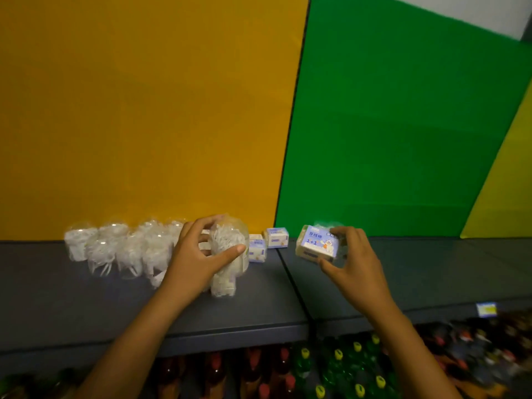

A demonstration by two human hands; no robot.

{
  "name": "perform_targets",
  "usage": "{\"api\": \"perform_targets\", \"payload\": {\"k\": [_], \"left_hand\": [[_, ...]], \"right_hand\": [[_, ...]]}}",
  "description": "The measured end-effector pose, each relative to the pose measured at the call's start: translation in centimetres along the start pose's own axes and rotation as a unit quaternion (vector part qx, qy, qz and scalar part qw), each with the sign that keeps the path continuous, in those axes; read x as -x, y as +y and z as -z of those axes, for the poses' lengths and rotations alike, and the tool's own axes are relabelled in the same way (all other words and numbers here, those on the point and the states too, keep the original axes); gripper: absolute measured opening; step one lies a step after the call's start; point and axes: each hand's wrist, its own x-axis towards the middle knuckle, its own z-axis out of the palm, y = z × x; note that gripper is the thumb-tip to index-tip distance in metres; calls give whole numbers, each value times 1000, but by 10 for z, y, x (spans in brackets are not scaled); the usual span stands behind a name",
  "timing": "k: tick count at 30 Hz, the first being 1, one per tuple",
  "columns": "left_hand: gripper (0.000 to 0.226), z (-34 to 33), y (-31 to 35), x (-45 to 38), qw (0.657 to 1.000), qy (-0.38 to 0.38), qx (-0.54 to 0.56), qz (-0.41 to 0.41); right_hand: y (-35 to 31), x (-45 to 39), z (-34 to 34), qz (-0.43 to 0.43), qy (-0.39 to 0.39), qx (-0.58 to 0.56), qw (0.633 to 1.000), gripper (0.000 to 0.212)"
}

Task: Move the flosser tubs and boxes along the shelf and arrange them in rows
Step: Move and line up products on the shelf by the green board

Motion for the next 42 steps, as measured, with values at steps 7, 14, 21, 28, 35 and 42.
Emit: {"api": "perform_targets", "payload": {"k": [7, 14, 21, 28, 35, 42], "left_hand": [[66, -83, 22, 4, 999, -34, 42, 0], [62, -173, 26, -18, 997, -62, 48, -20], [78, -272, 10, -58, 994, -81, 79, -11], [68, -359, -1, -121, 992, -103, 62, -43], [59, -434, -17, -148, 992, -118, 19, -48], [56, -491, -20, -166, 990, -132, -36, -36]], "right_hand": [[67, 21, 51, -25, 5, 14, 1000, 55], [137, 21, 87, -65, 20, 43, 997, 55], [223, -7, 102, -80, 36, 60, 994, 53], [308, -67, 110, -77, 18, 55, 995, 53], [379, -94, 102, -85, 8, 39, 996, 53], [449, -123, 101, -75, -4, -8, 997, 54]]}}
